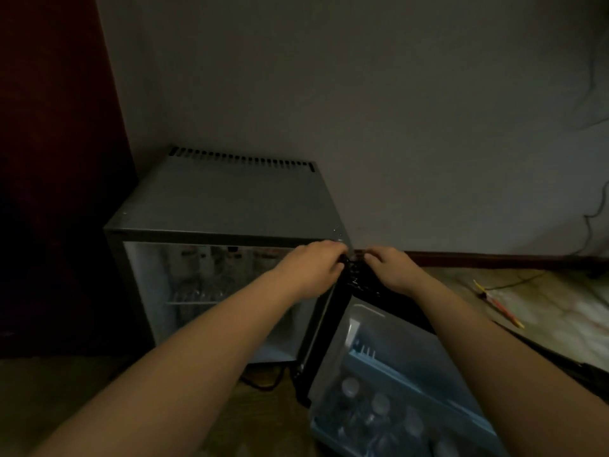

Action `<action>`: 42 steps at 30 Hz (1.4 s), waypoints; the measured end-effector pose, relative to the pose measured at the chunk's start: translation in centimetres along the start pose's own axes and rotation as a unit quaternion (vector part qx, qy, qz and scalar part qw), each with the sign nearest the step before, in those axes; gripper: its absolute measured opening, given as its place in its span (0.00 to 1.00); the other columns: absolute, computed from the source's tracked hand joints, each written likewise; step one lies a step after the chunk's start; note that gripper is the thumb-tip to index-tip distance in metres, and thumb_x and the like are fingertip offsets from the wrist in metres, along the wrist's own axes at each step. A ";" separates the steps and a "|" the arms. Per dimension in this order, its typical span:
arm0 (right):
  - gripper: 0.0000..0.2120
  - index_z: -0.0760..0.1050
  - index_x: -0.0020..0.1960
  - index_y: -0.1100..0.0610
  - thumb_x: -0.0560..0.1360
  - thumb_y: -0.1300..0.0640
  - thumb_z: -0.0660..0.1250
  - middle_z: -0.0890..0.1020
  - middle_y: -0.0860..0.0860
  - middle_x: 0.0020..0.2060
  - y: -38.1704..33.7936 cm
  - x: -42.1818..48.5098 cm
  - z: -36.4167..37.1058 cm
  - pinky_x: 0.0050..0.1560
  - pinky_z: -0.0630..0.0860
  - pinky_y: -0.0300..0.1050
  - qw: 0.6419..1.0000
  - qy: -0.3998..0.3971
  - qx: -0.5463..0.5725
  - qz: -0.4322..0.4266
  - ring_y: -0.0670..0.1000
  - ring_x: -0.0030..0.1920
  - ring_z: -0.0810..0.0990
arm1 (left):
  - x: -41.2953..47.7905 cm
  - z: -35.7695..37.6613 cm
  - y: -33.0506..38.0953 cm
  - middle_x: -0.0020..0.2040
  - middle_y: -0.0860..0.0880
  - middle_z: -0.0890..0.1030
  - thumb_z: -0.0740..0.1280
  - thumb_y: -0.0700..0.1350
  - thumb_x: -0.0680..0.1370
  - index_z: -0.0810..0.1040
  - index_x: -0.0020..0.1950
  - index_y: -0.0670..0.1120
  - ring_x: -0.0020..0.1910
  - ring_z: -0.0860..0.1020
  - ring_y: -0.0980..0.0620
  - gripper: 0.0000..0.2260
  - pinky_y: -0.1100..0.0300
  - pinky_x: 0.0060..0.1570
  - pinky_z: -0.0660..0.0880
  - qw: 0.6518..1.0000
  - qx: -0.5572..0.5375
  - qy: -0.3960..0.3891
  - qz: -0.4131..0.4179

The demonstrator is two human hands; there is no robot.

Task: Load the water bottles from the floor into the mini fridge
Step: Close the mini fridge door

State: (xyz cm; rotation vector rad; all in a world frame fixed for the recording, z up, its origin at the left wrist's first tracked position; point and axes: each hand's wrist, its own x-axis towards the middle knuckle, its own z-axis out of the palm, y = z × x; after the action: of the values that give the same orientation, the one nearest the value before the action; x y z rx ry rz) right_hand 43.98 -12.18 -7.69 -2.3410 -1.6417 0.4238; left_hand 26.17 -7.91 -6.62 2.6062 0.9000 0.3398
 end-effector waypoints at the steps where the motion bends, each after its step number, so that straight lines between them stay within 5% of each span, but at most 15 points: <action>1: 0.16 0.74 0.62 0.58 0.81 0.53 0.54 0.77 0.57 0.62 1.0 0.7 0.3 0.62 0.71 0.51 1.000 -0.010 -0.002 0.009 0.58 0.62 0.75 | 1.1 0.8 0.1 0.70 0.47 0.69 0.56 0.49 0.80 0.66 0.69 0.47 0.70 0.67 0.48 0.18 0.50 0.68 0.64 0.998 0.059 -0.003 0.031; 5: 0.17 0.76 0.58 0.62 0.82 0.54 0.53 0.80 0.61 0.58 3.9 1.5 0.5 0.57 0.70 0.47 0.998 -0.044 0.025 0.033 0.58 0.59 0.77 | 4.3 3.1 1.3 0.77 0.47 0.57 0.51 0.57 0.81 0.53 0.76 0.45 0.77 0.51 0.52 0.27 0.50 0.74 0.43 0.974 0.169 -0.061 0.134; 10: 0.19 0.77 0.56 0.63 0.82 0.52 0.52 0.81 0.60 0.53 6.2 -0.6 -1.0 0.53 0.69 0.46 0.995 -0.074 0.022 0.066 0.59 0.56 0.78 | 5.7 3.8 3.3 0.66 0.44 0.74 0.51 0.68 0.75 0.67 0.69 0.43 0.70 0.67 0.48 0.34 0.46 0.74 0.40 0.955 0.202 -0.122 0.181; 16: 0.22 0.78 0.50 0.60 0.81 0.47 0.51 0.82 0.57 0.48 9.4 -5.1 -3.8 0.52 0.72 0.48 0.981 -0.127 0.066 0.133 0.55 0.49 0.79 | 5.8 2.6 6.2 0.63 0.45 0.75 0.52 0.75 0.68 0.68 0.67 0.43 0.66 0.70 0.47 0.42 0.43 0.74 0.38 0.951 0.155 -0.228 0.138; 21: 0.19 0.78 0.58 0.52 0.81 0.46 0.52 0.83 0.53 0.51 9.7 -8.4 -4.9 0.54 0.70 0.45 0.980 -0.149 0.000 0.130 0.54 0.52 0.80 | 4.8 2.5 7.4 0.76 0.44 0.59 0.53 0.77 0.65 0.51 0.76 0.43 0.76 0.53 0.45 0.52 0.42 0.74 0.36 0.944 0.139 -0.292 0.068; 26: 0.18 0.77 0.61 0.54 0.80 0.48 0.54 0.83 0.55 0.51 8.8 -9.4 -4.3 0.59 0.74 0.52 0.962 -0.202 0.078 0.165 0.55 0.53 0.80 | 4.4 1.8 8.1 0.77 0.45 0.53 0.52 0.77 0.66 0.46 0.77 0.42 0.77 0.46 0.47 0.52 0.41 0.73 0.36 0.930 0.153 -0.330 0.051; 31: 0.12 0.78 0.52 0.55 0.80 0.51 0.57 0.80 0.51 0.38 6.8 -11.9 -4.0 0.44 0.75 0.42 0.923 -0.244 0.224 0.193 0.50 0.41 0.80 | 2.8 0.7 8.1 0.78 0.45 0.44 0.52 0.77 0.66 0.41 0.77 0.42 0.77 0.39 0.48 0.53 0.45 0.72 0.32 0.909 0.185 -0.369 0.062; 35: 0.13 0.79 0.52 0.59 0.80 0.53 0.59 0.82 0.52 0.41 4.2 -13.7 -3.1 0.43 0.74 0.38 0.908 -0.235 0.277 0.209 0.50 0.43 0.81 | 0.3 -0.3 7.9 0.78 0.47 0.38 0.52 0.76 0.67 0.37 0.76 0.43 0.76 0.36 0.50 0.52 0.47 0.71 0.31 0.904 0.190 -0.375 0.083; 42: 0.14 0.79 0.56 0.63 0.79 0.55 0.61 0.83 0.57 0.48 -0.5 -14.9 -1.1 0.53 0.78 0.46 0.875 -0.259 0.344 0.220 0.54 0.49 0.82 | -7.2 -2.6 5.5 0.78 0.48 0.48 0.52 0.65 0.77 0.45 0.77 0.46 0.77 0.46 0.50 0.36 0.52 0.74 0.39 0.950 0.089 -0.300 0.002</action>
State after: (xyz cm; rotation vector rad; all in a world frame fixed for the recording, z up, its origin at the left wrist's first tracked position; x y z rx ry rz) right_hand 39.20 -26.06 -5.10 -2.0786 -0.8306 1.5493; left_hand 22.78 -15.82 -2.80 2.6180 0.7258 -0.5362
